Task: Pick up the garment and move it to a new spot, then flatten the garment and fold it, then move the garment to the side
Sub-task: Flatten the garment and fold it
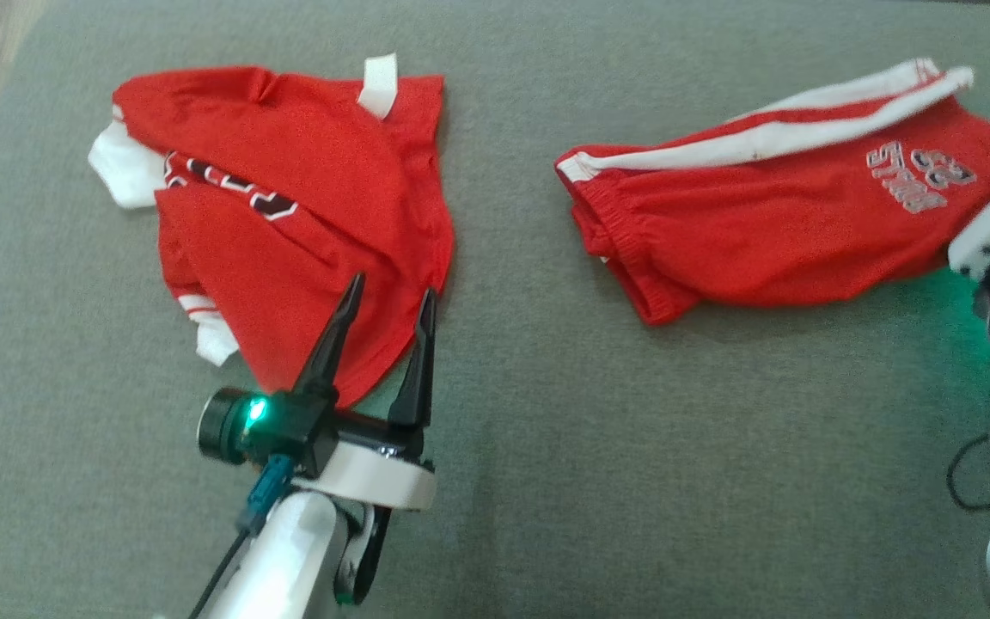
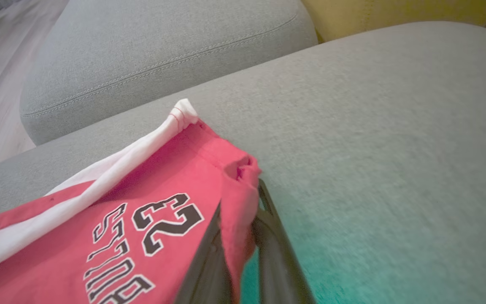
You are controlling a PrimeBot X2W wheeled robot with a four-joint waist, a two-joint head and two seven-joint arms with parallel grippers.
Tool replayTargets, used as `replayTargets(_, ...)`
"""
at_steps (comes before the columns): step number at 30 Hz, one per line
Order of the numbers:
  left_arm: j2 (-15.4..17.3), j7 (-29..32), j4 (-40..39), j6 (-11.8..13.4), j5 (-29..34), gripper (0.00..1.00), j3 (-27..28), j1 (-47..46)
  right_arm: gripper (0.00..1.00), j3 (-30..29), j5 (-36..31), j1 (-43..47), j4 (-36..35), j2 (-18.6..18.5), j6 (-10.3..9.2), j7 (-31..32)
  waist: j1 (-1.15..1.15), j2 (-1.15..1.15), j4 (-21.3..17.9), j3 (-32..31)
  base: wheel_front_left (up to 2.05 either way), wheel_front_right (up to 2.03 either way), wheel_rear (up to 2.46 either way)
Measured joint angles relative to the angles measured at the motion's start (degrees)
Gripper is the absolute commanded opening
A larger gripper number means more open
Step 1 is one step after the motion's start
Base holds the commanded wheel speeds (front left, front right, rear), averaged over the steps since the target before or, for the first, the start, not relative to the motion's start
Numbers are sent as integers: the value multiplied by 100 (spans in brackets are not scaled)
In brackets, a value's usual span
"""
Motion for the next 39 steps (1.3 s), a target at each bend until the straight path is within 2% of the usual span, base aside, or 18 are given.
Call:
replayTargets(10,4,0,46,33,52,100,127,408,0,-88,699,1121,-731,125,0,-118,-1,0,-330,-508,0,0,0)
replayTargets(18,5,0,49,-1,94,100,208,591,0,-333,1095,2024,-1668,211,0,260,0,0,-427,-710,0,0,0)
replayTargets(27,7,0,49,-8,145,100,269,635,0,-438,1470,2341,-2343,468,0,505,1,0,-441,-691,0,0,0)
replayTargets(33,7,0,79,-52,152,100,296,635,0,97,2093,2398,-2654,539,0,378,1,0,-473,-739,0,0,0)
replayTargets(39,7,1,149,-59,203,100,301,636,0,1101,3376,2420,-3096,624,0,232,1,0,-505,-878,0,0,0)
